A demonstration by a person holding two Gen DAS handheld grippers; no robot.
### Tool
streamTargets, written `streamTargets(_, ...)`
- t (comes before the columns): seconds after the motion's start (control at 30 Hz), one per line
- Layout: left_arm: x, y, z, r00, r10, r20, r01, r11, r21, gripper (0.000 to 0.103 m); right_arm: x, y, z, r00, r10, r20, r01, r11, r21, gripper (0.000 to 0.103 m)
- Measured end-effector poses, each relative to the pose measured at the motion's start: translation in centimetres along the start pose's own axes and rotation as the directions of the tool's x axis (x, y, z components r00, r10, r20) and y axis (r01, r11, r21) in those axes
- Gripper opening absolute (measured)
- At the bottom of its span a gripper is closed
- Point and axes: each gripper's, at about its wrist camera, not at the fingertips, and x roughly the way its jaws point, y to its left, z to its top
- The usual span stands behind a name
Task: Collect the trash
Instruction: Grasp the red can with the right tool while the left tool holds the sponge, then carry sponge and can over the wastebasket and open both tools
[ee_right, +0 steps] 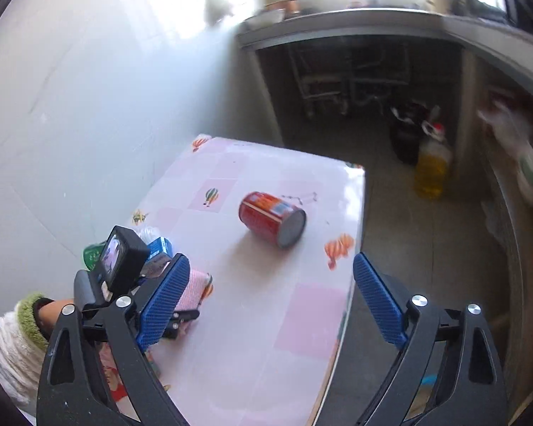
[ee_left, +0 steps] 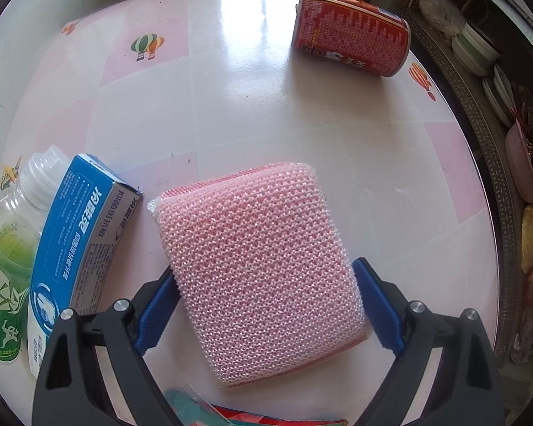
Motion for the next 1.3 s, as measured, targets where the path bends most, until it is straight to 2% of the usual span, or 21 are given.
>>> streamTargets(0.13,-0.1,0.4,0.2,0.999,-0.039,-0.006,0.038,0.999,-0.022,0.091,8.7,4.1,5.1,0.987,-0.070,-0.146,0.034,0.970,-0.239,0.092)
streamTargets(0.2,-0.2,0.7,0.3,0.998,-0.062,-0.005,0.062,0.998,-0.030,0.091,12.9,5.1,6.3,0.974,-0.110,-0.195,0.048,0.952,-0.301,0.092)
streamTargets(0.3,-0.3,1.5,0.4,0.997,-0.081,-0.007,0.080,0.996,-0.036,0.091,19.5,5.1,6.7,0.929,-0.140,-0.342,0.018,0.942,-0.336,0.092)
streamTargets(0.37,-0.4,1.9,0.3,0.996,-0.092,-0.010,0.092,0.995,-0.037,0.091,22.5,4.9,5.9,0.896,-0.186,-0.404,0.022,0.926,-0.376,0.090)
streamTargets(0.47,-0.5,2.1,0.1,0.994,-0.108,-0.006,0.108,0.993,-0.046,0.091,25.2,4.5,4.6,0.852,-0.261,-0.454,0.040,0.897,-0.441,0.088)
streamTargets(0.53,-0.6,2.3,0.0,0.994,-0.114,-0.005,0.113,0.993,-0.043,0.091,25.7,4.0,3.9,0.836,-0.270,-0.477,0.034,0.894,-0.446,0.083)
streamTargets(0.6,-0.7,2.6,0.0,0.993,-0.118,-0.006,0.118,0.992,-0.040,0.091,25.7,3.5,3.4,0.828,-0.270,-0.492,0.033,0.898,-0.438,0.068)
streamTargets(0.63,-0.8,2.9,-0.2,0.993,-0.121,-0.007,0.120,0.992,-0.041,0.091,25.4,3.2,3.2,0.827,-0.264,-0.496,0.033,0.904,-0.426,0.068)
streamTargets(0.67,-0.9,3.1,-0.1,0.992,-0.123,-0.007,0.123,0.991,-0.044,0.091,24.9,2.8,3.1,0.831,-0.260,-0.492,0.041,0.910,-0.412,0.067)
streamTargets(0.73,-0.9,3.3,-0.1,0.992,-0.127,-0.004,0.127,0.990,-0.053,0.091,23.3,2.1,3.3,0.855,-0.230,-0.466,0.051,0.929,-0.366,0.067)
streamTargets(0.87,-1.2,3.6,-0.2,0.992,-0.127,0.008,0.128,0.989,-0.072,0.091,17.2,0.5,2.2,0.941,-0.065,-0.333,0.017,0.989,-0.146,0.064)
streamTargets(0.93,-1.2,3.8,0.0,0.993,-0.118,0.015,0.119,0.990,-0.075,0.091,14.6,0.0,0.3,0.964,-0.011,-0.264,-0.006,0.998,-0.065,0.064)
streamTargets(1.07,-1.3,3.7,-0.2,0.996,-0.085,0.024,0.087,0.994,-0.068,0.088,12.4,0.3,-3.0,0.977,-0.104,-0.186,0.096,0.994,-0.049,0.064)
streamTargets(1.3,-3.7,3.5,-0.9,0.994,-0.055,0.097,0.060,0.997,-0.056,0.084,8.6,0.7,-4.6,0.987,-0.122,-0.104,0.127,0.991,0.043,0.063)
